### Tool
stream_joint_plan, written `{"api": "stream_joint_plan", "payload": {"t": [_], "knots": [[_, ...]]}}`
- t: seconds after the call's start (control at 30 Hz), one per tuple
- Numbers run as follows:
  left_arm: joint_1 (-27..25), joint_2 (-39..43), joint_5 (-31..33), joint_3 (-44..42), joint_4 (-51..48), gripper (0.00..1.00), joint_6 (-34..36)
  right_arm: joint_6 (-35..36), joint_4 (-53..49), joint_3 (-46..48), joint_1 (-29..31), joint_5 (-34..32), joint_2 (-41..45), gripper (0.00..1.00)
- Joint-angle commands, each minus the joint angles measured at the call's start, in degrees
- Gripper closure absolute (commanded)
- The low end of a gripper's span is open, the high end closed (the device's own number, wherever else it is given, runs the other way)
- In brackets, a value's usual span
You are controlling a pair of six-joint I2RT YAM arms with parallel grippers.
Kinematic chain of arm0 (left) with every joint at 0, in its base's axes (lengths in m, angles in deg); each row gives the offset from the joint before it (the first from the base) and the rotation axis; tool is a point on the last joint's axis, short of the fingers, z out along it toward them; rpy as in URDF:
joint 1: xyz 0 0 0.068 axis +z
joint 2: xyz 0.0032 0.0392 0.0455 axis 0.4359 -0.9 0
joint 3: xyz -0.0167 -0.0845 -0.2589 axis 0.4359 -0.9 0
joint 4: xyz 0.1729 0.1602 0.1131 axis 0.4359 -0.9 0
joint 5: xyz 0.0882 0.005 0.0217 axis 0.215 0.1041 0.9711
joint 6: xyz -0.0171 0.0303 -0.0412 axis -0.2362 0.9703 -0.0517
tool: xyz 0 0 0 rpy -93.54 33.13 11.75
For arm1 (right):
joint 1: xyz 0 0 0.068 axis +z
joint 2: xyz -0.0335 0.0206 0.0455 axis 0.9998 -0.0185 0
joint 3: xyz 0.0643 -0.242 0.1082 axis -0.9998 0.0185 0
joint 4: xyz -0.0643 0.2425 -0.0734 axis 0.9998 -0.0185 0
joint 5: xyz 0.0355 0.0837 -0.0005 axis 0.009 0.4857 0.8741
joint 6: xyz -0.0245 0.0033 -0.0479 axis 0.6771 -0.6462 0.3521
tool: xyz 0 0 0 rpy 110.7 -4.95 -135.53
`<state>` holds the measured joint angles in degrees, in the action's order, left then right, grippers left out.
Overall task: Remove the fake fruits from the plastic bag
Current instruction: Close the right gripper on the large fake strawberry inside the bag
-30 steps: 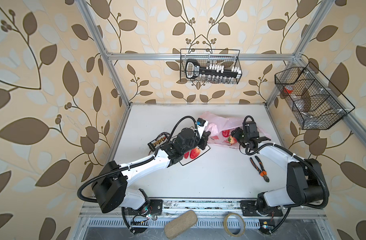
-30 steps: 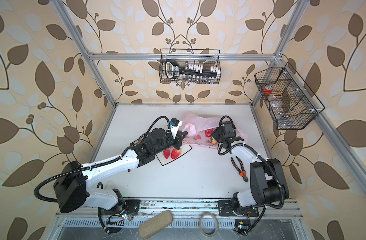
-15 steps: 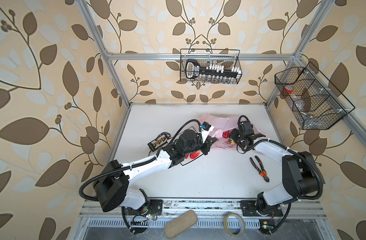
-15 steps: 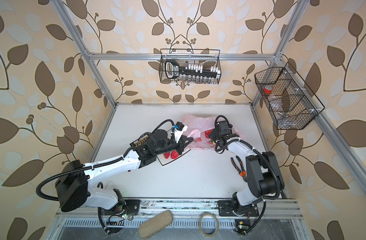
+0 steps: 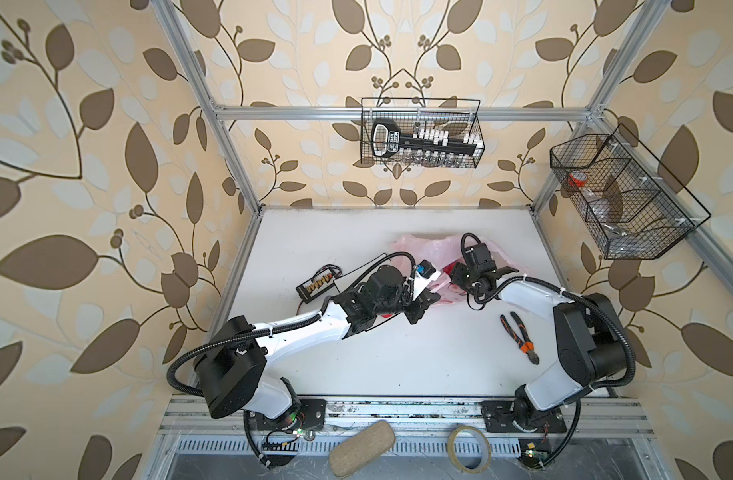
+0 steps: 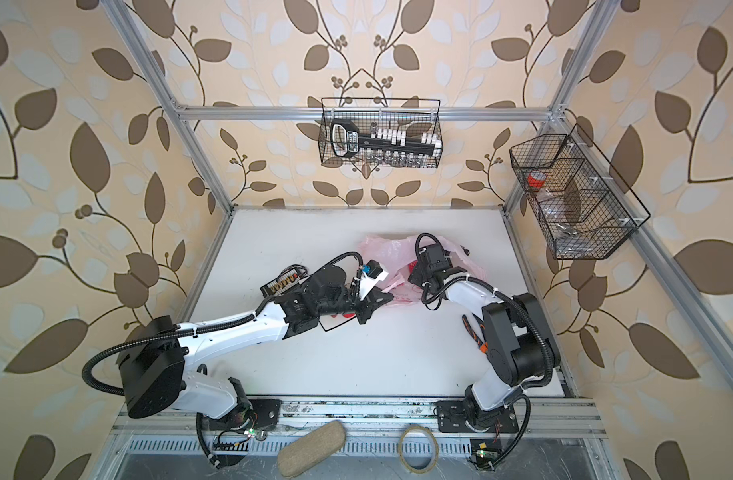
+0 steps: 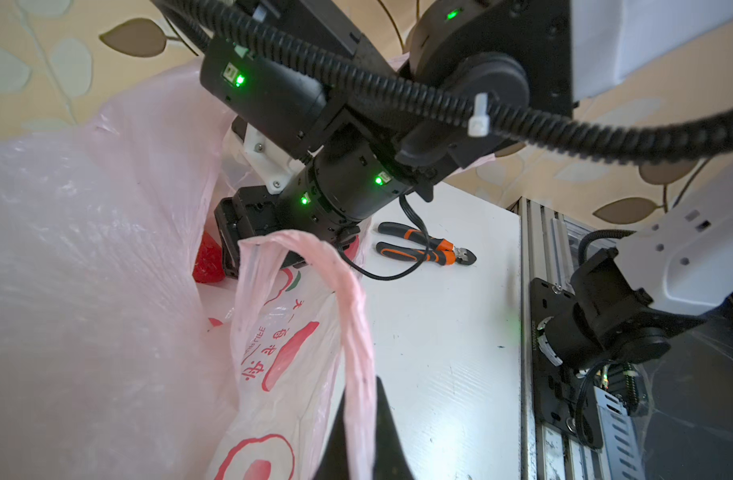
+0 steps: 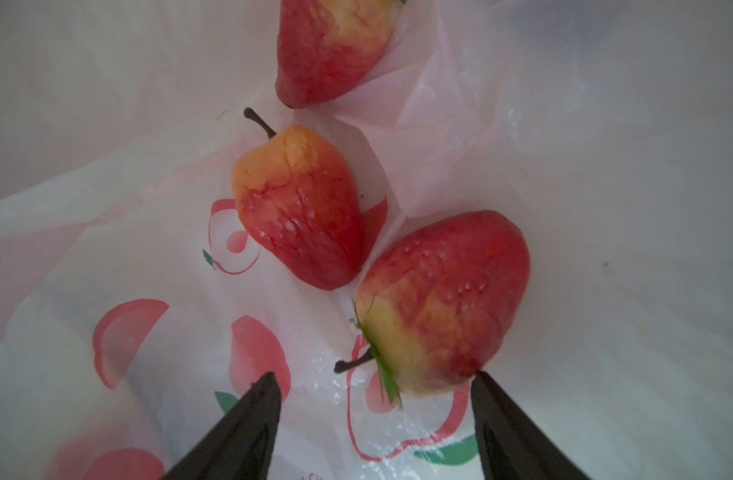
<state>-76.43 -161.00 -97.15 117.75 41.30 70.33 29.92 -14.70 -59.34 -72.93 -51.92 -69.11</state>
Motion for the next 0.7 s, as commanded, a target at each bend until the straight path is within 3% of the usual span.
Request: {"api": "stream_joint_plan", "payload": {"t": [0.0, 0.5, 0.67], "knots": [[-0.1, 0.1, -2.9, 1.0, 0.4, 1.0, 2.4, 1.1, -2.5, -2.1, 0.2, -3.6, -1.8, 0.26], [-0.3, 0.1, -1.3, 2.1, 0.2, 1.0, 3.5, -1.7, -4.3, -5.9, 0.3, -6.8, -9.0, 0.33], [-0.3, 0.6, -0.4, 2.9, -0.4, 1.0, 3.9, -1.8, -4.3, -7.6, 0.3, -6.7, -9.0, 0.26]]}}
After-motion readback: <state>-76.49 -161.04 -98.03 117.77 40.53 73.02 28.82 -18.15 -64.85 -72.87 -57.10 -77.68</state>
